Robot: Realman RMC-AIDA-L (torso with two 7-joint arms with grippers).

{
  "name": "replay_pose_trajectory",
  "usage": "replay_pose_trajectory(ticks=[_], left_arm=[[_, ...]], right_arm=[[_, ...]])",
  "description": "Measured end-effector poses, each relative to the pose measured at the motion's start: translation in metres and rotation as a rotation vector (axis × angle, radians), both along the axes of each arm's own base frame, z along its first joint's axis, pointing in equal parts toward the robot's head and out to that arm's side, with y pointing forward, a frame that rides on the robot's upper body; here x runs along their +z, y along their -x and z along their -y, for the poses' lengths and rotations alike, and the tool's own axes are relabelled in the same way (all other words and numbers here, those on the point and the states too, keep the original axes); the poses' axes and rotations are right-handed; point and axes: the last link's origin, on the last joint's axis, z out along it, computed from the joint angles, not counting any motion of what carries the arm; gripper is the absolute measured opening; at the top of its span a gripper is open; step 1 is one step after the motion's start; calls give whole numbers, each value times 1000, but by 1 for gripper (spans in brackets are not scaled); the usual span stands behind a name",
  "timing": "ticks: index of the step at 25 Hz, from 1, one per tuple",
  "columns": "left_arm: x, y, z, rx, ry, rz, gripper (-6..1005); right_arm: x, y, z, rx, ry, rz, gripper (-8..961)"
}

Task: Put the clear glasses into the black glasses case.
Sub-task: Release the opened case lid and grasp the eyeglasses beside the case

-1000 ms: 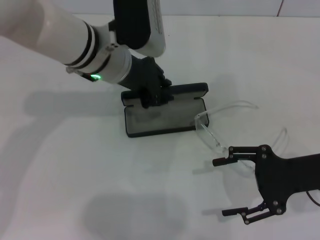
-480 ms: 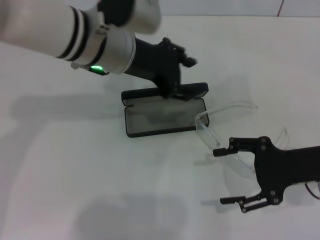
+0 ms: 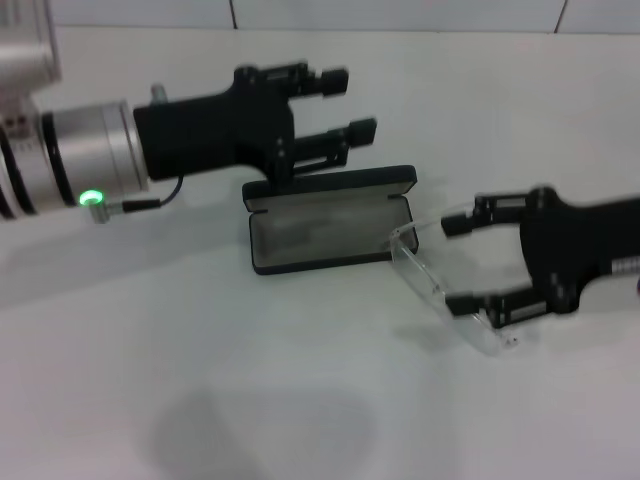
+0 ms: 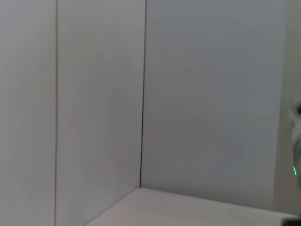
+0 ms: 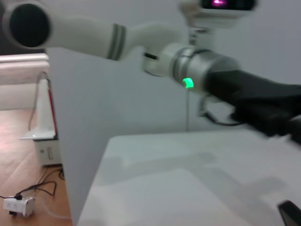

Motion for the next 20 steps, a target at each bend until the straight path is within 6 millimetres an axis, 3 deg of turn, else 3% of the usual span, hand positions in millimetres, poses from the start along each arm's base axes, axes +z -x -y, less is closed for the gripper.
replay_pose_trajectory(ticks=[5,10,15,20], left_arm=[[-8,16,9,13,-12,-2,631],[-9,23,13,20,-20,-8,631],[-11,27,14,28,-2,-31,631],[-14,26,14,20,7,-41,631]], right_arm=[[17,41,-21,-186,37,203,812],[-1,79,-32,-327,27,563,810],[-23,93,-31,-339,4,755,785],[-41,90,-29,-360,-18,846,760]])
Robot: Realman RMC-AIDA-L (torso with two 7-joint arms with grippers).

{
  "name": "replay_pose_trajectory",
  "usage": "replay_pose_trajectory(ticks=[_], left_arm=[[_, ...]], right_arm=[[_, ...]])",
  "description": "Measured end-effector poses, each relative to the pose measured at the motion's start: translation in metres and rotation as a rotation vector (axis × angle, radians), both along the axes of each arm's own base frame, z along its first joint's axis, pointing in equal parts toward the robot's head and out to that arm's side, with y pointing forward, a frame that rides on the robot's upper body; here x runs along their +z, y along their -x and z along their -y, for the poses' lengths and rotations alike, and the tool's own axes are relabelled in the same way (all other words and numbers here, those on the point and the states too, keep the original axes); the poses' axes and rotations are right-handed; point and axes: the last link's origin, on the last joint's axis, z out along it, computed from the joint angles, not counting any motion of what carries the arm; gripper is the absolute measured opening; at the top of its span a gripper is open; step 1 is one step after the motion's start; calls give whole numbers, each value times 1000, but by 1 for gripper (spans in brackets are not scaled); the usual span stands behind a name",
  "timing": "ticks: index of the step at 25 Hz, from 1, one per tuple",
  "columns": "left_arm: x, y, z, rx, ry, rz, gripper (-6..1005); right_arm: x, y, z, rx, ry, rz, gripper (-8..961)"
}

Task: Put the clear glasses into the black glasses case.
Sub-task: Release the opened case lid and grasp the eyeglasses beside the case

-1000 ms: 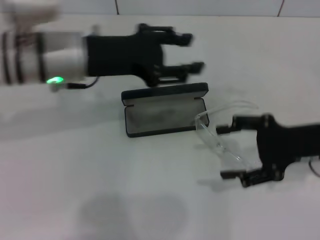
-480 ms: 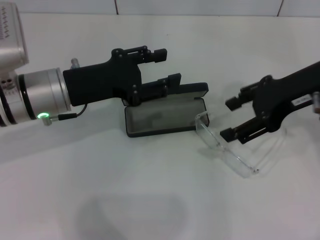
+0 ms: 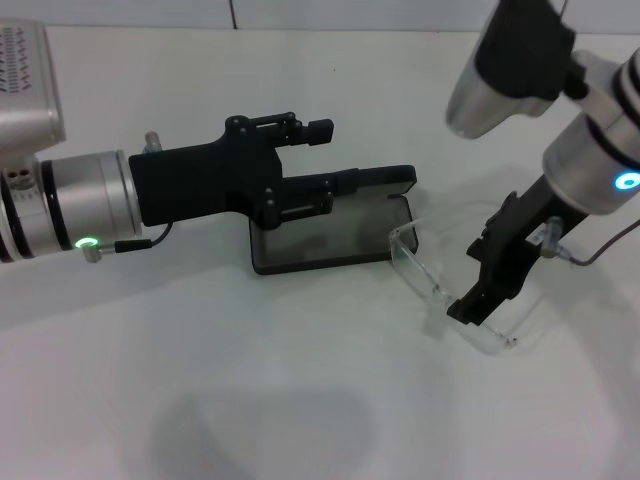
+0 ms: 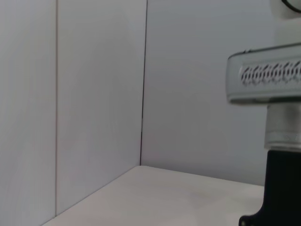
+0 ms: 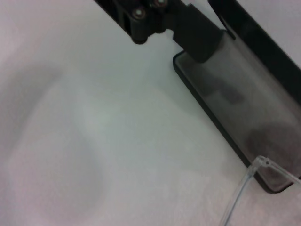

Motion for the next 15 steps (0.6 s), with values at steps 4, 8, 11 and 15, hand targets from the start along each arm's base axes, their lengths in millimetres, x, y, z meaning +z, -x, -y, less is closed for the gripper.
replay_pose_trajectory(ticks=[4,8,11,15], left_arm=[[-1,2,2,4,6,-4,631],[-2,4,6,-2,14,-7,630],[-3,5,7,0,15,-7,630],[-3,5,7,1,14,-7,630]], right_arm=[[-8,-3,0,-9,-8,10,740],[-20,-6,1,0,-19,18,721],[-31,-11,2,6,-21,31,706],[-41,-14,3,23,-22,44,686]])
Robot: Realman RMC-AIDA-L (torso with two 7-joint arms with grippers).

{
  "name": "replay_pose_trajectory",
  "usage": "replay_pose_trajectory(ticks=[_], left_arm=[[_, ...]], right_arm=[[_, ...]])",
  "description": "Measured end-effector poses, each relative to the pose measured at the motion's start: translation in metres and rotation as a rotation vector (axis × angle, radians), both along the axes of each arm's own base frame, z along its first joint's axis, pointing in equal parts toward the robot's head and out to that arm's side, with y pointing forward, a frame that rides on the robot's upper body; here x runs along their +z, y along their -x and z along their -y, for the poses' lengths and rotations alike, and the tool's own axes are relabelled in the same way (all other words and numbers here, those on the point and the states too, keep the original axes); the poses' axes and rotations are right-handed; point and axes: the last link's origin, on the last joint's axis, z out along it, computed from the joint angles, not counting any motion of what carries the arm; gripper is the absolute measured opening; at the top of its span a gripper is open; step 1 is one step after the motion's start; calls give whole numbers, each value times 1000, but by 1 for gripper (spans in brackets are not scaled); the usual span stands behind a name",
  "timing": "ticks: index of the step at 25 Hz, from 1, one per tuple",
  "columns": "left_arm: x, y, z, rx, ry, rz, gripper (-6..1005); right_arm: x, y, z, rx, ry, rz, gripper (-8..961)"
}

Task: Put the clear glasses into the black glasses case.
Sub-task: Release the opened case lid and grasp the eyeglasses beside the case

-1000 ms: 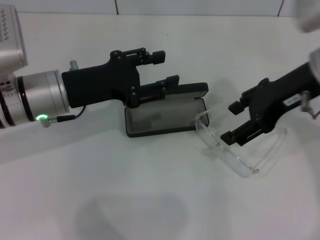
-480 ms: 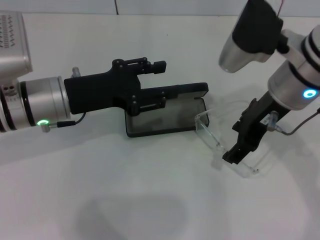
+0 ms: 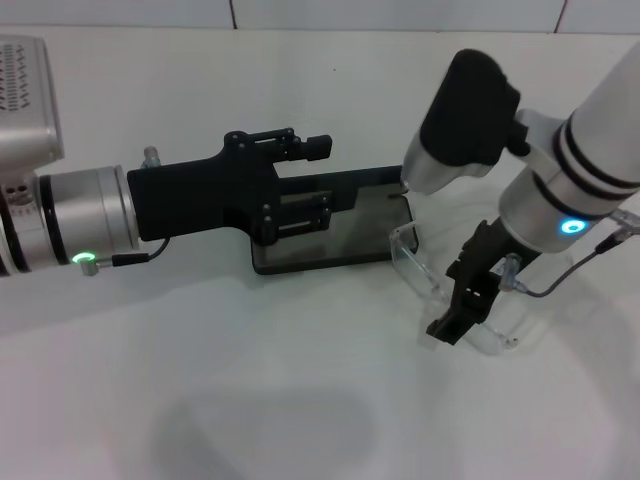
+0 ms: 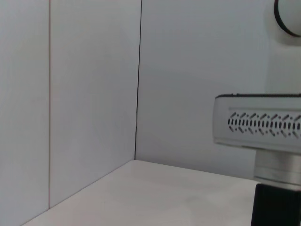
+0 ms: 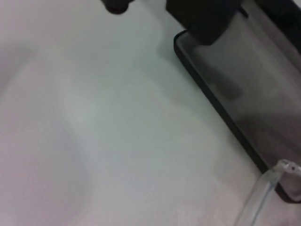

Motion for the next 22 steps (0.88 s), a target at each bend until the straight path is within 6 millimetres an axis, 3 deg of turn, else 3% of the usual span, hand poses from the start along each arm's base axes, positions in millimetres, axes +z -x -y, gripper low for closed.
replay_pose_trajectory(ticks=[8,13,22], left_arm=[[-1,0,1,-8,-6,-2,630],[-3,3,2,2,-3,0,630],[-5,6,4,8,-10,6,630]], right_arm=[[-4,-3,0,19,-5,7,646],[-7,-6,1,27,-1,18,453],[-8,-7,-4,54,-22,28,324]])
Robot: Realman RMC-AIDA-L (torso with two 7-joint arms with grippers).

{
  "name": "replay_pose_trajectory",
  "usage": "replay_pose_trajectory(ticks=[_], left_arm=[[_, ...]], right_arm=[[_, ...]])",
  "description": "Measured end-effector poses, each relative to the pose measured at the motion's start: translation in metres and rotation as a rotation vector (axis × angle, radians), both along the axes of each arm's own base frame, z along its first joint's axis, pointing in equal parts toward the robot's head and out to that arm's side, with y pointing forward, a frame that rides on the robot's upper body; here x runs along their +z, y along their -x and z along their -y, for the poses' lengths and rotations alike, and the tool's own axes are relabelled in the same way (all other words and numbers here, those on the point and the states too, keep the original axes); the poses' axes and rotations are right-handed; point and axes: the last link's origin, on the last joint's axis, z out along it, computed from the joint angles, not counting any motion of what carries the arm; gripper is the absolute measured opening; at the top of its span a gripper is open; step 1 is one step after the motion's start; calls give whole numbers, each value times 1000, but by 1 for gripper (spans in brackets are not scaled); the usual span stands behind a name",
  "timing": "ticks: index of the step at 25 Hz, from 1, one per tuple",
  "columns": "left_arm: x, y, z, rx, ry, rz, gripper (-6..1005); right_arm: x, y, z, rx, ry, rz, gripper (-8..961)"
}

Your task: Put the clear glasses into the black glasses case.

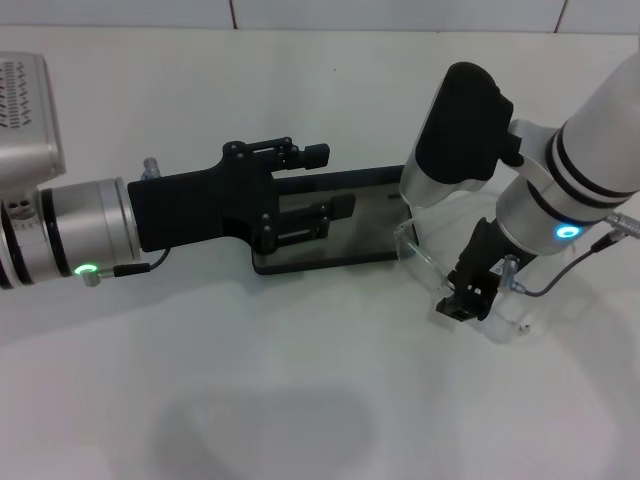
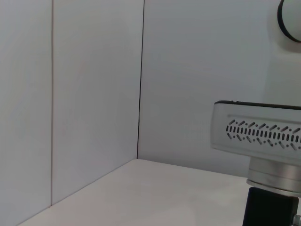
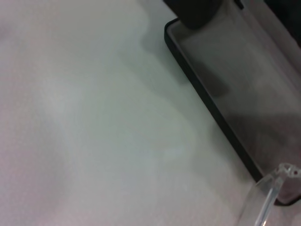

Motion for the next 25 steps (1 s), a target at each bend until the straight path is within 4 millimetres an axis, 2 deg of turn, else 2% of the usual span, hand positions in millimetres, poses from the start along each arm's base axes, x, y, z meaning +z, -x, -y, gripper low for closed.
replay_pose_trajectory(ticks=[10,16,18,21,25], left_arm=[[0,-1,-2,-10,-9,-5,629],[0,-3,-3,-17,-18,-3,629],[1,-4,-4,-16,-22,5,629],[2,-4,-3,-12,-26,18,629],[3,-5,-3,-12,-25,23,629]], right_arm=[[-1,0,-2,23,-4,-4,271],[2,-6,-4,17,-7,31,236],[6,-6,-4,15,-3,36,224],[15,-4,-5,22,3,21,116],[37,-3,-7,30,-7,-43,116]])
